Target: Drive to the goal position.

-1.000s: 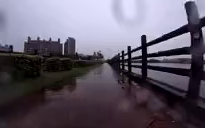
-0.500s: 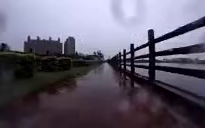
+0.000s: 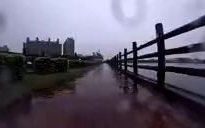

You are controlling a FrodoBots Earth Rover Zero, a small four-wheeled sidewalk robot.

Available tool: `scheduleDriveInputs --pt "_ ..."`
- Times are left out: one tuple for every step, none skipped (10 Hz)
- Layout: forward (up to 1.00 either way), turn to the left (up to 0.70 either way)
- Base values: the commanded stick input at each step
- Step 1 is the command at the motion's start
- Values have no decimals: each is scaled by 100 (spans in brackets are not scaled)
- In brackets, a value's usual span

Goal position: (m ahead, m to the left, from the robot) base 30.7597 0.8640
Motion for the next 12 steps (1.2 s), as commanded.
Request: scheduleDriveInputs --pt "100 0" --pt "100 0" --pt "100 0" --pt "100 0" --pt "100 0" --pt "100 0" --pt "100 0" --pt "100 0" --pt "100 0" --pt "100 0" --pt "100 0" --pt "100 0"
